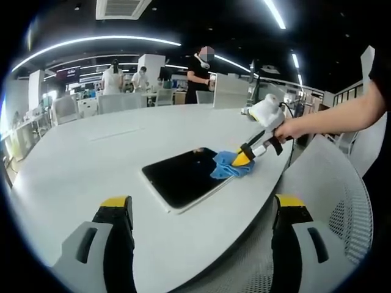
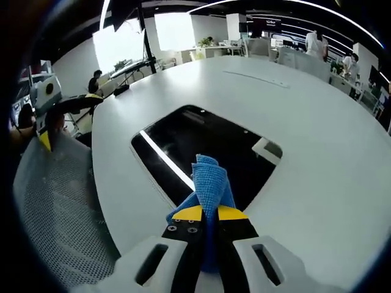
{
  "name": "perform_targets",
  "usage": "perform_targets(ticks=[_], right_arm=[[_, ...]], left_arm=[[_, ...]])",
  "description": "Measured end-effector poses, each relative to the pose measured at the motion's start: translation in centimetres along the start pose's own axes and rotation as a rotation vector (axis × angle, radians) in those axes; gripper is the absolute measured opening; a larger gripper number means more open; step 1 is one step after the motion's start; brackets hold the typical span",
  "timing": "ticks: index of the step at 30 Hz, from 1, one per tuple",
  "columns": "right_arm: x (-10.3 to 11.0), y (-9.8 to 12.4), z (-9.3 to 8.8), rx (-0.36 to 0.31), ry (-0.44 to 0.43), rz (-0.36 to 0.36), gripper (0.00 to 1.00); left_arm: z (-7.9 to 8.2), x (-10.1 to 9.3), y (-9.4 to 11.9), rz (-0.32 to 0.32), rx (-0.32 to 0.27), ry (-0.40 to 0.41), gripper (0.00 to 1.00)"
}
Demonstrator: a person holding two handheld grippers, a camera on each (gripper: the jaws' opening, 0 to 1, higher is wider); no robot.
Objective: Wipe the mirror surface with the cleaning cloth until all visible marks leave the cleaned area.
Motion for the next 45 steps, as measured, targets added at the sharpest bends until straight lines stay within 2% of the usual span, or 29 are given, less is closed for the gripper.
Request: perform_targets(ticks=[6,12,21,36,45], right_arm=[[0.4,-0.6,0.3,-0.019,0.034,0.028,0.01],[0.7,-1.0,0.9,-0.01,0.072,0.042,0.01],[0.8,-1.3,1.0,-0.023,0.083,0.061,0.01],[3.7,-4.1,3.3,-0.036,0.132,0.14,0.01],[5.1,-5.2,4.2,-0.039,0.15,0.163,0.01]], left_arm=[[0.0,0.0,0.0,-0.001,0.001,0.001,0.93],[-0.1,0.0,0.0,0.002,0.001,0.003,0.93],[-0.1,0.0,-0.1,-0.006,0.001,-0.001,0.93],[-0.1,0.2,0.1,0.013,0.006,0.007,0.93],[-0.1,0.3,0.1,0.014,0.001,0.008,0.92]])
Point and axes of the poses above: the point that each gripper's makers call its tool centre point, and the gripper's own axes: y roughly backward along the fingers, x roughly to its left, z roughly out of its top, the point moved 9 cm from there along y, roughly backward along the fingers, and after that the axes turned 5 degrees about -y, right-handed, at the moved point
